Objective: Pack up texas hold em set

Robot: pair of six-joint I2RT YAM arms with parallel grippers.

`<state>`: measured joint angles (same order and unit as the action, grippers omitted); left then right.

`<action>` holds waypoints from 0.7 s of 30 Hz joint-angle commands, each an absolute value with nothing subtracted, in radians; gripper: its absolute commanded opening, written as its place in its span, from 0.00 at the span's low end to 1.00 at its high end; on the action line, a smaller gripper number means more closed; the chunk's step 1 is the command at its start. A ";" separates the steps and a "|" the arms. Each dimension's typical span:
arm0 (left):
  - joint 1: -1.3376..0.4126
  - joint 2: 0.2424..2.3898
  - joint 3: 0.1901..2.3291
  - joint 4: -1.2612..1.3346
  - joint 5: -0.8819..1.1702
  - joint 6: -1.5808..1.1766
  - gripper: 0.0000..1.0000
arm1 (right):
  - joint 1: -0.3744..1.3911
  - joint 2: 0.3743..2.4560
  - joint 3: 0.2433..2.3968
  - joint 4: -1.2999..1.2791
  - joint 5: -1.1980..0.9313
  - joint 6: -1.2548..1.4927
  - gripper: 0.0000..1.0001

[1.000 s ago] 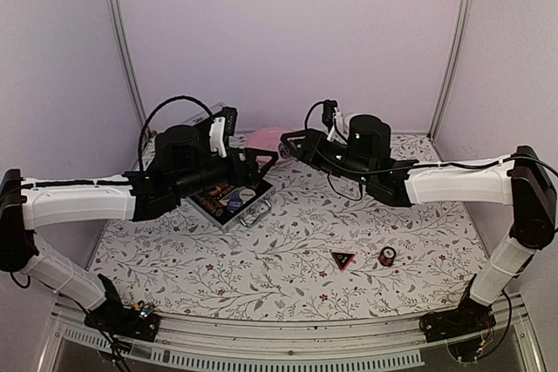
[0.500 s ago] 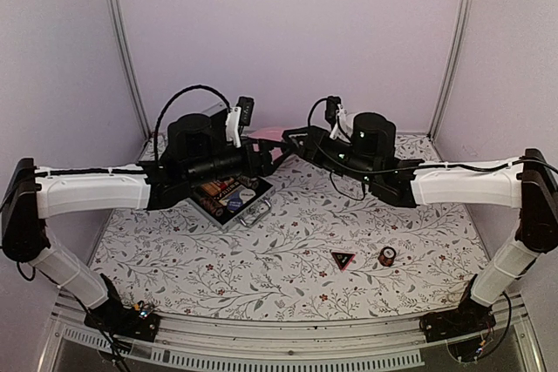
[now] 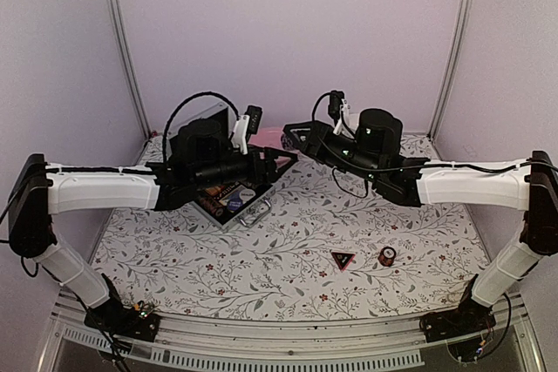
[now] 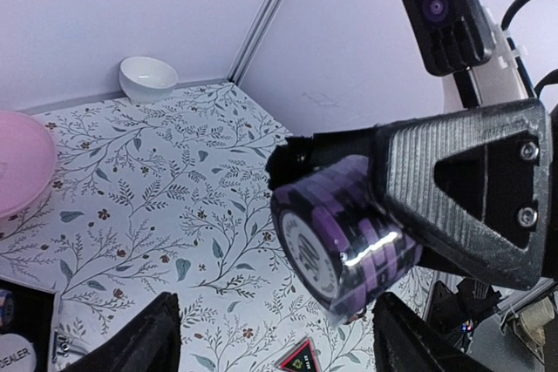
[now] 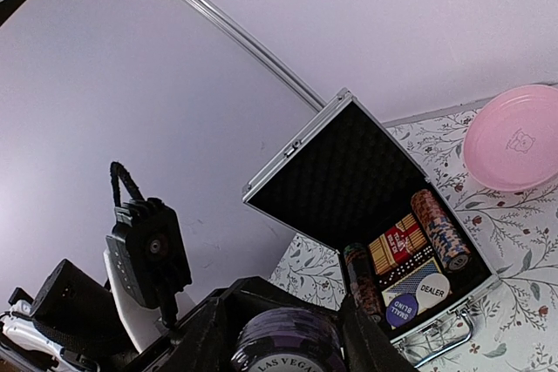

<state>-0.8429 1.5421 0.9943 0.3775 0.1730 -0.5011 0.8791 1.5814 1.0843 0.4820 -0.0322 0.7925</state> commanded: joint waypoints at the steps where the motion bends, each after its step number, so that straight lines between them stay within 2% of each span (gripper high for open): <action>1: -0.855 1.555 1.012 0.411 0.181 -0.482 0.78 | 0.889 1.548 1.080 0.526 -0.034 0.792 0.15; 7: -0.856 1.553 1.028 0.409 0.173 -0.423 0.84 | 0.889 1.545 1.081 0.522 -0.039 0.795 0.14; 12: -0.856 1.552 1.052 0.415 0.136 -0.371 0.85 | 0.890 1.545 1.082 0.518 -0.053 0.809 0.14; 15: -0.856 1.559 1.060 0.425 0.120 -0.367 0.80 | 0.893 1.543 1.078 0.519 -0.053 0.813 0.14; 21: -0.857 1.572 1.059 0.442 0.100 -0.397 0.61 | 0.898 1.542 1.073 0.518 -0.037 0.809 0.14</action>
